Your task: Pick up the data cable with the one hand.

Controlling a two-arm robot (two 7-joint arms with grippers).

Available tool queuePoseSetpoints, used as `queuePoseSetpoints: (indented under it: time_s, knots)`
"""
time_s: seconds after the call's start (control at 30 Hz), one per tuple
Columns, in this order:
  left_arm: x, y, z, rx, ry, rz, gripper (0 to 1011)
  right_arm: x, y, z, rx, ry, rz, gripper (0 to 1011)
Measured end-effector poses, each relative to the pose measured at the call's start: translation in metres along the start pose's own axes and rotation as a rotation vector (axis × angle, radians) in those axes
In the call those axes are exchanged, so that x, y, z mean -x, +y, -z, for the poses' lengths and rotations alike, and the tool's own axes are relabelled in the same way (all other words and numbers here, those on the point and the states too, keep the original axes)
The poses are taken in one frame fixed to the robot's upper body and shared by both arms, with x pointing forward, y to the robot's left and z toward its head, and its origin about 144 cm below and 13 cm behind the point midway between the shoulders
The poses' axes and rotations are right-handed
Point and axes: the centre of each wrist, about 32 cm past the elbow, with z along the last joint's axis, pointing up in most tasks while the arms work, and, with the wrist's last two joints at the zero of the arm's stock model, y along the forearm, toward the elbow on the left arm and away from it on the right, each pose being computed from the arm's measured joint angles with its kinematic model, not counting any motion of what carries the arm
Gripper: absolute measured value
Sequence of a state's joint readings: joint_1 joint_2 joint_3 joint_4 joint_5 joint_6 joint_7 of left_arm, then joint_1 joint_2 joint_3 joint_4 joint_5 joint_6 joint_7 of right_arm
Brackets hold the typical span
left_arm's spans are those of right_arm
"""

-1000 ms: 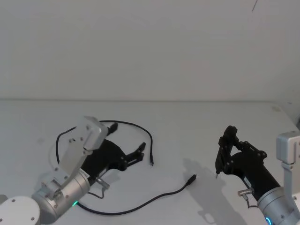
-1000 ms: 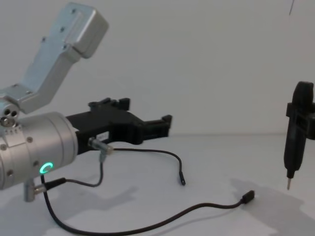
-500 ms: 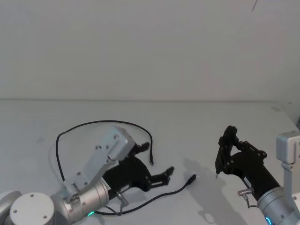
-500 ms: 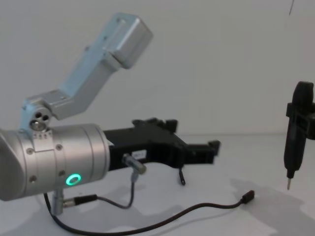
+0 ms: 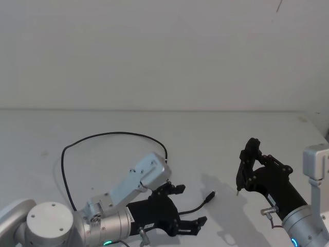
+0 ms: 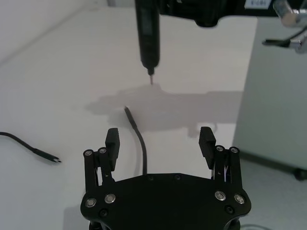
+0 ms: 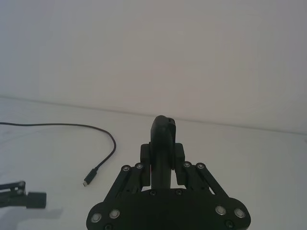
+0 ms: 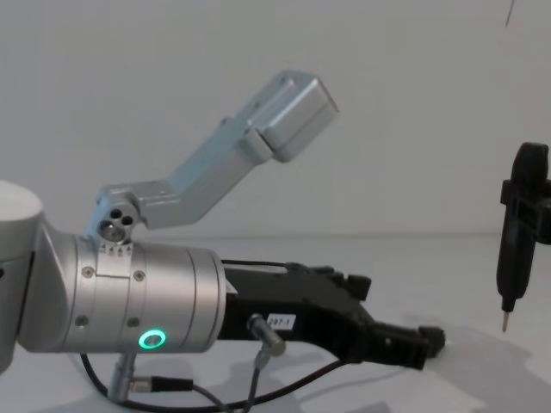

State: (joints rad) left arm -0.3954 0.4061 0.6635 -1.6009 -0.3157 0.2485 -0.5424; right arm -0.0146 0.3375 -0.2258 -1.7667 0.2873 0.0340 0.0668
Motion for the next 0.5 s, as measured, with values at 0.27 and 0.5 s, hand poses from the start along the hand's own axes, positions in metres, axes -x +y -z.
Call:
queuePoseSetpoints:
  time_s: [0.27, 0.5]
  knots:
    - [-0.007, 0.001, -0.002, -0.06, 0.004, 0.037, 1001, 0.0, 0.0, 0.0, 0.0, 0.0, 0.0, 279]
    - [-0.012, 0.003, -0.001, -0.097, 0.008, 0.046, 1001, 0.0, 0.0, 0.0, 0.0, 0.0, 0.0, 279]
